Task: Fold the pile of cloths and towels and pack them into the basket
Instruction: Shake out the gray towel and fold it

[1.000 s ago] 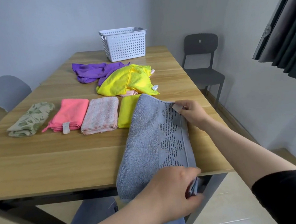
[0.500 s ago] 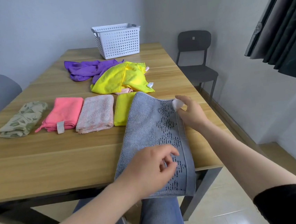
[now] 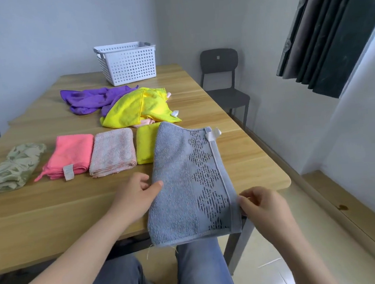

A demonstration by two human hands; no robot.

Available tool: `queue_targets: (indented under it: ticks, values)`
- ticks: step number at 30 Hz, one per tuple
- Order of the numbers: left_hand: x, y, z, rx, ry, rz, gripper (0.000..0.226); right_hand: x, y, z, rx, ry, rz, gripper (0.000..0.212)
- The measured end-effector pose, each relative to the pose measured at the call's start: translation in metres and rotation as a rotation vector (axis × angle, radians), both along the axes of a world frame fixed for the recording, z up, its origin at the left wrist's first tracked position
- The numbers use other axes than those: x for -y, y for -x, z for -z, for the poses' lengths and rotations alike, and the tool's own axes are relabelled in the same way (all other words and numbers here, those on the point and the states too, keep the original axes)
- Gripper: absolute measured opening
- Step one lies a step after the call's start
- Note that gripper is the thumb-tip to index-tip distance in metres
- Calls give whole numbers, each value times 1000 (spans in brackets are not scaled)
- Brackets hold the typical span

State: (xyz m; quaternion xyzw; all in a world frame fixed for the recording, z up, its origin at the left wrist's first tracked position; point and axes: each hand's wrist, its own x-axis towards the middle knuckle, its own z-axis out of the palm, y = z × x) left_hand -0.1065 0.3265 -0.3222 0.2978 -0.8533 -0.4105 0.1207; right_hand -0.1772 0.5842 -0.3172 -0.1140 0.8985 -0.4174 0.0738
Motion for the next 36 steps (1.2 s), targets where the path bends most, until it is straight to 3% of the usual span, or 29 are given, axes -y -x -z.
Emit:
queue_targets:
  ticks: [4, 9, 15, 19, 25, 27, 32, 36]
  values:
    - [7, 3, 2, 73, -46, 25, 56, 1, -10, 22, 188, 98, 17, 31]
    - [6, 6, -8, 176, 8, 95, 41, 5, -17, 31, 248, 304, 105, 44]
    - [12, 29, -9, 22, -350, -32, 36, 0, -18, 24, 425, 525, 80, 30]
    - [15, 43, -8, 27, -220, -70, 38, 0, -24, 38, 630, 585, -8, 16]
    - [17, 46, -6, 3, -142, -91, 29, -3, -21, 58, 742, 812, -138, 69]
    - [16, 45, -5, -15, -121, -79, 28, -1, -21, 56, 740, 847, -175, 76]
    - [18, 40, -2, -37, -98, -49, 28, -1, -26, 55, 688, 863, -181, 29]
    - [18, 36, -2, -40, -100, -34, 28, -6, -32, 57, 614, 834, -158, 39]
